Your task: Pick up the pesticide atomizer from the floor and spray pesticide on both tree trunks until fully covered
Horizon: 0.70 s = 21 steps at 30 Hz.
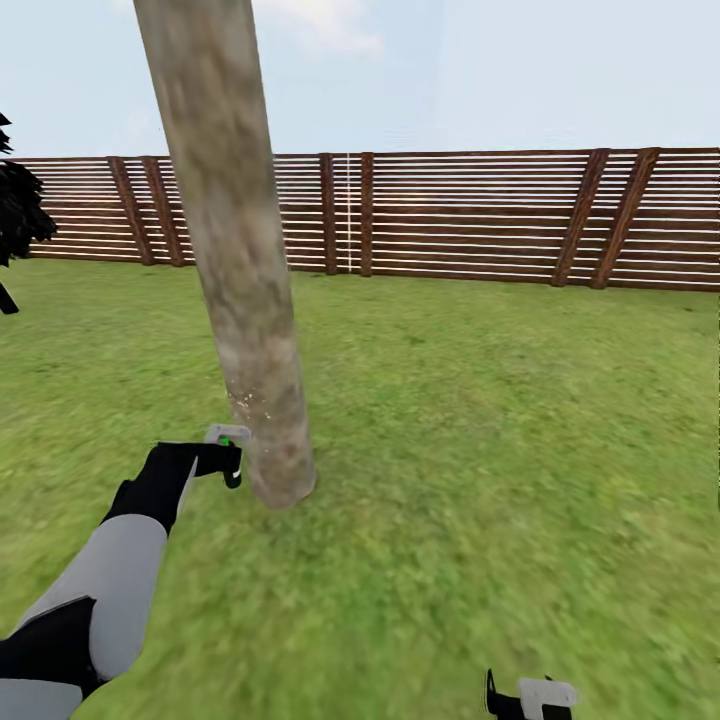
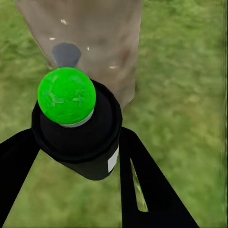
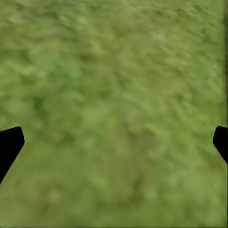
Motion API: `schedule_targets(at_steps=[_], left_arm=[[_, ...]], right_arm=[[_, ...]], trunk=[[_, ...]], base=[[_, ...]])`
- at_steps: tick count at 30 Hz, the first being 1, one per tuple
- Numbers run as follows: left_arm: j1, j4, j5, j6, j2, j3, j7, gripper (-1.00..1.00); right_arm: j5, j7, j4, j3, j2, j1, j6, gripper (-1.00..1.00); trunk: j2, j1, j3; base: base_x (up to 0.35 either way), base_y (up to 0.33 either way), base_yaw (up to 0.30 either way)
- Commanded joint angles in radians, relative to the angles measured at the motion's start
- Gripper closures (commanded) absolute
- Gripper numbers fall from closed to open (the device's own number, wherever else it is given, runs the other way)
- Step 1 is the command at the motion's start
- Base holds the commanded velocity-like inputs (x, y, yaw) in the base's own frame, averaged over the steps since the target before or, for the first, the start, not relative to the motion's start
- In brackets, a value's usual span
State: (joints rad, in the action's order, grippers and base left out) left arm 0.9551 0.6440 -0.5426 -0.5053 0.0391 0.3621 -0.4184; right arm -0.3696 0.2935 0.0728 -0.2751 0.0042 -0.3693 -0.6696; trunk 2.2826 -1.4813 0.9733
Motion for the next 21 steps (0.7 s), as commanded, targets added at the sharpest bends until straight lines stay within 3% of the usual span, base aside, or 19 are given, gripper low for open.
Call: schedule_targets(at_steps=[1,9,14,21], left_arm=[[0.002,0.002,-0.011,-0.002,-0.002,0.005,-0.010,1.00],[0.002,0.013,-0.011,-0.002,-0.023,0.003,-0.008,1.00],[0.002,0.013,-0.011,-0.002,-0.029,0.006,-0.008,1.00],[0.002,0.013,-0.011,-0.001,-0.032,0.008,-0.008,1.00]], right_arm=[[-0.011,0.007,-0.001,-0.004,0.000,-0.001,-0.001,-1.00],[-0.011,0.007,-0.001,-0.004,0.000,-0.001,-0.001,-1.00],[-0.011,0.007,-0.001,-0.004,0.000,0.000,-0.001,-1.00],[-0.011,0.007,-0.001,-0.003,0.000,-0.001,-0.002,-1.00]], trunk=[[0.000,0.000,0.001],[0.000,0.000,0.001],[0.000,0.000,0.001],[0.000,0.000,0.001]], base=[[0.000,-0.275,0.000],[0.000,-0.275,0.011],[0.017,-0.275,0.243],[0.206,-0.212,0.075]])
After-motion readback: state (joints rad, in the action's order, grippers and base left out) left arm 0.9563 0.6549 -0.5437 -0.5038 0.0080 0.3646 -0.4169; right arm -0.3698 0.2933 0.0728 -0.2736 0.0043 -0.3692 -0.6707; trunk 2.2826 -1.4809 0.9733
